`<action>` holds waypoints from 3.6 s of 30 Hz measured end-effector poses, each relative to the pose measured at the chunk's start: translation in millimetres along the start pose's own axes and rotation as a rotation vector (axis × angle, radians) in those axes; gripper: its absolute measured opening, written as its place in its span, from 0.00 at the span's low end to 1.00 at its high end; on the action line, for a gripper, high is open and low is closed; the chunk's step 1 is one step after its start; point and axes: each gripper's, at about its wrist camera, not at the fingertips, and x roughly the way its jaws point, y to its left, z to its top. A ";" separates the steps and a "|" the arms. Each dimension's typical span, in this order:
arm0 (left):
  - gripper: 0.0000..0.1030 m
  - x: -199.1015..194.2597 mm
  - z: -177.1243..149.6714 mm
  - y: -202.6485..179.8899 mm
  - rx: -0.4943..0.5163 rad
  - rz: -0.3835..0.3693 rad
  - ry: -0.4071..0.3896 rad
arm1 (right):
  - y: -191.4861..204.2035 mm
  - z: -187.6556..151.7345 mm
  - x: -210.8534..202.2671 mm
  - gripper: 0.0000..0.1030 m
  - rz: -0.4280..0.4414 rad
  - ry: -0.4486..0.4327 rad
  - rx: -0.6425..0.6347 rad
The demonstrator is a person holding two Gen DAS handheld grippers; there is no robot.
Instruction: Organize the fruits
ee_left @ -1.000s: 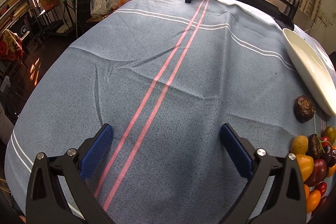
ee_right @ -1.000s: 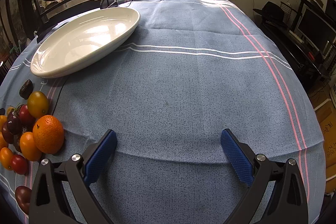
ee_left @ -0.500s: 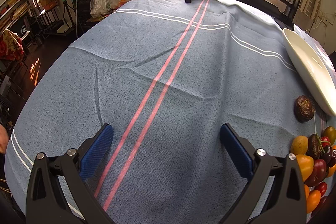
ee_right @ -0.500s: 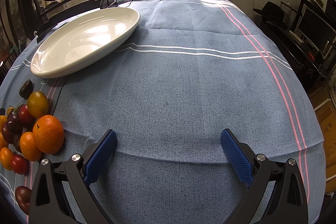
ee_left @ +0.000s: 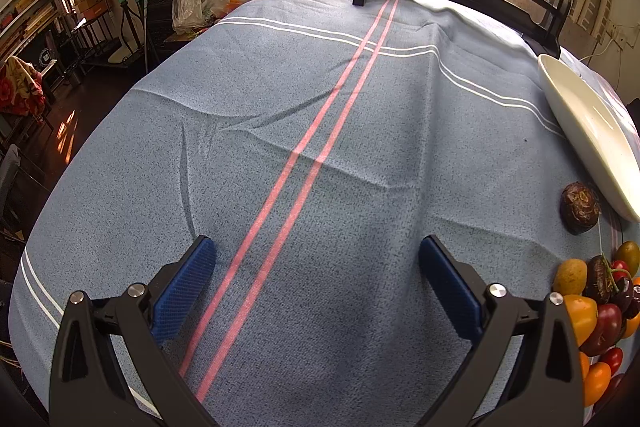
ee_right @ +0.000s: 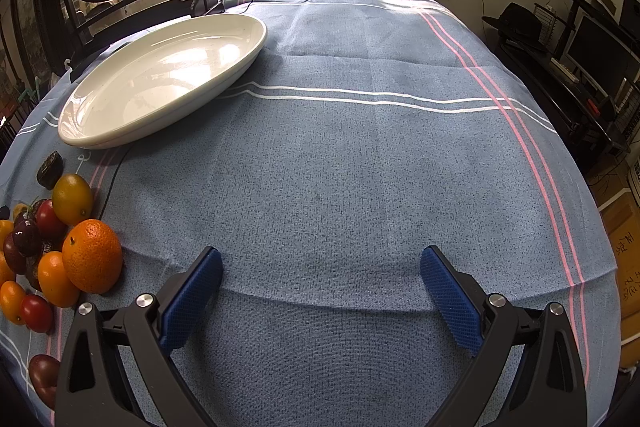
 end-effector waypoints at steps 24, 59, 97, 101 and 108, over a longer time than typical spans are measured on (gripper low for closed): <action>0.96 0.2 0.1 2.3 -0.001 0.000 -0.002 | -0.2 0.1 -0.1 0.97 0.000 0.000 0.000; 0.96 -0.7 0.2 -1.8 -0.061 0.038 -0.002 | -0.2 0.4 0.0 0.97 0.000 0.000 0.000; 0.96 -74.1 -31.9 -14.5 -0.233 0.826 -0.182 | -0.7 0.6 0.0 0.97 0.000 0.000 0.000; 0.96 -74.9 -31.8 -14.9 -0.230 0.799 -0.198 | -0.5 0.5 -0.1 0.97 0.000 0.000 0.000; 0.96 -80.1 -36.2 -12.0 -0.250 0.770 -0.226 | -0.3 0.5 -0.1 0.97 0.000 0.000 0.000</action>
